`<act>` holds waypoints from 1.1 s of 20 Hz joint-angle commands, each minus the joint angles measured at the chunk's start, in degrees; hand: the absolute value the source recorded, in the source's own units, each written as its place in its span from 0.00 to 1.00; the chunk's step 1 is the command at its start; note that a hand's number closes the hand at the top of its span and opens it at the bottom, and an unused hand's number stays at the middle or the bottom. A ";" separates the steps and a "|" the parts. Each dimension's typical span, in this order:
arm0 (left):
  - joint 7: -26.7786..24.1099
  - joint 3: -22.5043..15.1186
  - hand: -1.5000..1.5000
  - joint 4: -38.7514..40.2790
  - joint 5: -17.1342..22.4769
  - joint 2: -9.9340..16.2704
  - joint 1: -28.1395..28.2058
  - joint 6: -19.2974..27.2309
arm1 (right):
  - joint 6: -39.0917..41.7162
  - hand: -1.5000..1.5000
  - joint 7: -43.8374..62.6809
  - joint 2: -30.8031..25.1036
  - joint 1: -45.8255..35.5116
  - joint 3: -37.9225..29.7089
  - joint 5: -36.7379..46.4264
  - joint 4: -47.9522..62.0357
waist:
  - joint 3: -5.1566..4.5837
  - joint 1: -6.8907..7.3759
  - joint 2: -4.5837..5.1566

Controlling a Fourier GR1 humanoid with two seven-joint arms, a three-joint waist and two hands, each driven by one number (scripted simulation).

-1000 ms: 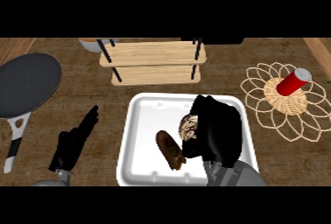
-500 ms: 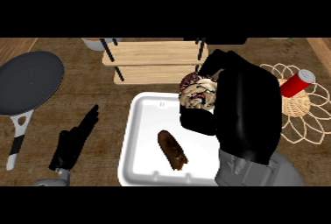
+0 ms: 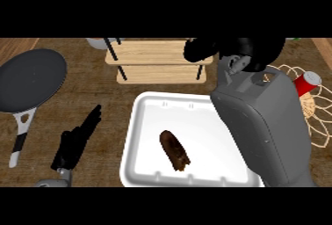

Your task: Pick the cupcake from the tray and place it in the tiered shelf

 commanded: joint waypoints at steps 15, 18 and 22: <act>1.74 1.11 0.50 -0.03 0.03 0.32 -3.26 -1.41 | -19.27 1.00 -16.85 -2.89 -20.73 -14.29 -2.62 52.84 | 0.01 1.35 0.73; 1.26 0.39 0.50 -1.97 -0.07 0.23 -1.33 -1.74 | -21.36 1.00 -19.05 -3.67 -21.77 -16.67 -3.92 59.05 | 0.02 2.08 0.94; 0.76 0.74 0.50 -0.07 -0.36 -0.26 -2.08 -1.08 | -26.40 1.00 -22.94 -0.58 -20.93 -22.73 -11.15 58.06 | 0.09 2.75 1.37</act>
